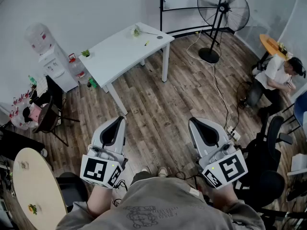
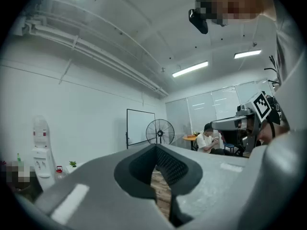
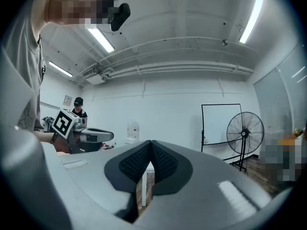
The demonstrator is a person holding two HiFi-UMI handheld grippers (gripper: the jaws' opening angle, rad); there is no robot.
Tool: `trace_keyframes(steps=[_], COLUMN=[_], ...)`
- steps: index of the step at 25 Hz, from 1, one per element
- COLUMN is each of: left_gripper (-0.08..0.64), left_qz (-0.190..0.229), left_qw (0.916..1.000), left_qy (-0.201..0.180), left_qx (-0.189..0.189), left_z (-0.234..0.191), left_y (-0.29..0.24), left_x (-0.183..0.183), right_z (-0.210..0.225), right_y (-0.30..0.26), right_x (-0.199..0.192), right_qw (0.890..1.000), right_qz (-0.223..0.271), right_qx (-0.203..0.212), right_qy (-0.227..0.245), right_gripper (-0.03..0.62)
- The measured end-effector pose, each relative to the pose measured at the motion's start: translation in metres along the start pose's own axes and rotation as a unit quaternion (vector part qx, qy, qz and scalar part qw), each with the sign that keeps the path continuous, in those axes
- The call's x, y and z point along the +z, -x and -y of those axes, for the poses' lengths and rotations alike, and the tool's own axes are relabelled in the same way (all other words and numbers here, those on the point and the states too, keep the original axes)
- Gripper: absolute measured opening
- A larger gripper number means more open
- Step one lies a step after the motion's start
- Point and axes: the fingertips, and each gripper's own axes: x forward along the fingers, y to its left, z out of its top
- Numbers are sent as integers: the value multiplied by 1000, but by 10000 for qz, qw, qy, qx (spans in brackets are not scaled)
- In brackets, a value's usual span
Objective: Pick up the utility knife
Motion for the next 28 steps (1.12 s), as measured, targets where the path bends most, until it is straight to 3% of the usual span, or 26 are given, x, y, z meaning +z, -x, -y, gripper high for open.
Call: trace_keyframes(steps=[19,28], left_gripper=[0,3], left_qz=[-286,-19], left_qw=[9994,9997], left_qy=[-96,-30], left_qx=[-185,257], left_z=[17,4], left_y=[-22,-20], left_x=[-15,1], right_z=[5,9], right_y=[-6,-3], right_x=[-32,-37], right_qw=[9985,9977], right_qz=[-446,-529], right_qx=[297,414], right_qy=[-69,-54], right_gripper=[28,28])
